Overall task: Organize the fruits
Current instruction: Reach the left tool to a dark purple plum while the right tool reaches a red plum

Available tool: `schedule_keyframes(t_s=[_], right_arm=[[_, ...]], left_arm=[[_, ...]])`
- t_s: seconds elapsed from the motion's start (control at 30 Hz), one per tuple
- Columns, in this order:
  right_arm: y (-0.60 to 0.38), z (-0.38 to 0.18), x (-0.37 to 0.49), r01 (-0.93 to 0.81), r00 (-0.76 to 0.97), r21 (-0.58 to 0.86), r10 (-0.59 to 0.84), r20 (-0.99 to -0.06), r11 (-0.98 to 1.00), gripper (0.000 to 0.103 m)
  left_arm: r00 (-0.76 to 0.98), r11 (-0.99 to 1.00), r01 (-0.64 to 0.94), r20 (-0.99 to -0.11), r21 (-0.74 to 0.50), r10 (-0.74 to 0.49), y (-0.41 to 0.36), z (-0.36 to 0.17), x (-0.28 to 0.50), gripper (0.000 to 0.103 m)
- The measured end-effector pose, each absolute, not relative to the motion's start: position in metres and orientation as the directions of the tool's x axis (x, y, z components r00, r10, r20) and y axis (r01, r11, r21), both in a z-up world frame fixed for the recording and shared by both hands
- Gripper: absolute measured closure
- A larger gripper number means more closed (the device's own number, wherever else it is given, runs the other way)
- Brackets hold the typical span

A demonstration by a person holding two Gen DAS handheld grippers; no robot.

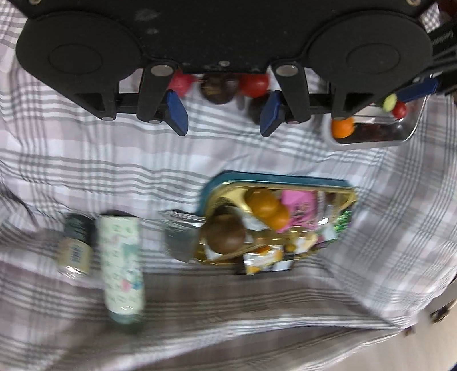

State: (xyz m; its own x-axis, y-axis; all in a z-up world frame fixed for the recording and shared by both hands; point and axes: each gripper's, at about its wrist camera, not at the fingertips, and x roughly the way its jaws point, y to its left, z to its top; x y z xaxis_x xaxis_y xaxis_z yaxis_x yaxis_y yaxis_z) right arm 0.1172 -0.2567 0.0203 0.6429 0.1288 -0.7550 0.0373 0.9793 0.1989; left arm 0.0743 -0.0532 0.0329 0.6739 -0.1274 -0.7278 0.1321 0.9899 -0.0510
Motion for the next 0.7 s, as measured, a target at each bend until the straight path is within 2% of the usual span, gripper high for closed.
schedule_keyframes(t_s=[0.37, 0.7], right_arm=[[-0.296, 0.008, 0.128, 0.131, 0.575, 0.223, 0.109, -0.811, 0.966, 0.044], [-0.299, 0.001, 0.132, 0.141, 0.538, 0.201, 0.095, -0.837, 0.969, 0.044]], left_arm=[[0.652, 0.964, 0.257, -0.724, -0.069, -0.226, -0.101, 0.031, 0.094, 0.059], [0.616, 0.928, 0.373, -0.745, -0.011, -0.256, -0.139, 0.016, 0.106, 0.059]])
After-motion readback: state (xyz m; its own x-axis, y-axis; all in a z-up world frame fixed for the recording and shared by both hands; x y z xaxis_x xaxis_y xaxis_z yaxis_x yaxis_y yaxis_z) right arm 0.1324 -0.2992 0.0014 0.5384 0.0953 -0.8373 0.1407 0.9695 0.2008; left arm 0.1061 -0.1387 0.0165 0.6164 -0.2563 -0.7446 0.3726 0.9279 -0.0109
